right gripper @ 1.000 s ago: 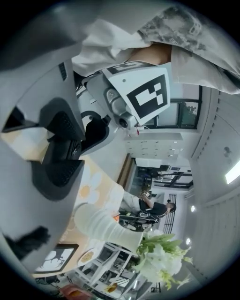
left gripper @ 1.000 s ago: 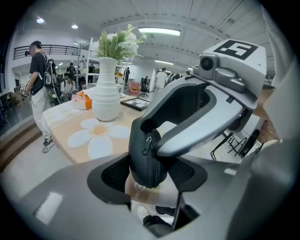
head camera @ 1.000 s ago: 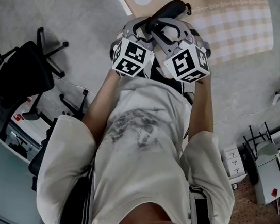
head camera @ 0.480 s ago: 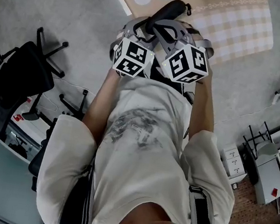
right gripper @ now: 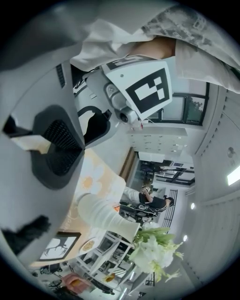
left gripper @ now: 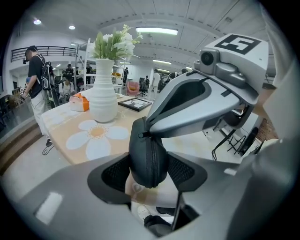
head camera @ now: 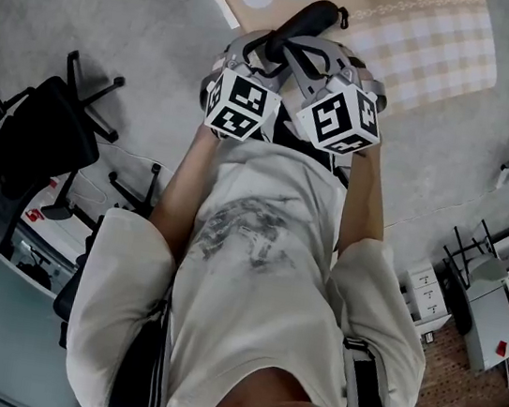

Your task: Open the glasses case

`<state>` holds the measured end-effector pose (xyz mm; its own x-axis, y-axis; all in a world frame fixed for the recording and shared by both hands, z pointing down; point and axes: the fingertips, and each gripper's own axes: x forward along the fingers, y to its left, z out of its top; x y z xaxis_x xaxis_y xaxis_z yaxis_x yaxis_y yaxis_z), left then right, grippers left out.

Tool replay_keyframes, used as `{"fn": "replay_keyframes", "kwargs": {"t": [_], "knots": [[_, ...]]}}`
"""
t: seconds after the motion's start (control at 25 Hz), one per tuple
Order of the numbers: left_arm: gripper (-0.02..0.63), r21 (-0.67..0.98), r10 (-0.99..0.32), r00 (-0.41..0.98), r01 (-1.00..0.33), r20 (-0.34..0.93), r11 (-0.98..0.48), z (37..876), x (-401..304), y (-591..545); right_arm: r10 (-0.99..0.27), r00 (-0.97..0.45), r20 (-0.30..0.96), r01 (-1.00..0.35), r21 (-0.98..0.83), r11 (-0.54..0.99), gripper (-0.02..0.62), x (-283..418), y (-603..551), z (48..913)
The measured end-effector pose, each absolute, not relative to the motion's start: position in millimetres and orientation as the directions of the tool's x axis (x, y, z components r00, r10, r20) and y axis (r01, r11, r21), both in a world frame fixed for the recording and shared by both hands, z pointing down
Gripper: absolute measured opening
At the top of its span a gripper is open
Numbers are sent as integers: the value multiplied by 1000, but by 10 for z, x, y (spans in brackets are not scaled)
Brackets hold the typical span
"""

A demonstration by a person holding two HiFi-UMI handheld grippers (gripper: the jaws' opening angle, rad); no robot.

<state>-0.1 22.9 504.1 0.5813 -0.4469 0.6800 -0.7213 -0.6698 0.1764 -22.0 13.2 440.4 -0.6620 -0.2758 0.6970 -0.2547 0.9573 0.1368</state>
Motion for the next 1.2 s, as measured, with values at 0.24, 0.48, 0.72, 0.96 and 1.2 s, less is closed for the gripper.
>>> {"fn": "replay_keyframes", "kwargs": {"t": [0.24, 0.48, 0.72, 0.96, 1.2], "knots": [[261, 170, -445, 580, -718, 682, -675, 5034, -2, 221, -298, -659, 691, -291, 132, 948, 14, -199, 93, 4397], [259, 183, -436, 576, -723, 691, -666, 5083, -58, 273, -360, -612, 704, -364, 153, 919, 14, 3, -88, 4399], [259, 187, -437, 574, -728, 693, -659, 5066, -34, 242, -296, -653, 697, -293, 127, 948, 15, -47, -43, 4368], [259, 160, -439, 563, -723, 700, -672, 5061, -67, 269, -234, -689, 686, -247, 81, 966, 102, -359, 121, 4427], [259, 139, -434, 548, -720, 715, -680, 5090, -64, 277, -142, -664, 734, -171, 35, 985, 51, -431, 201, 4520]]}}
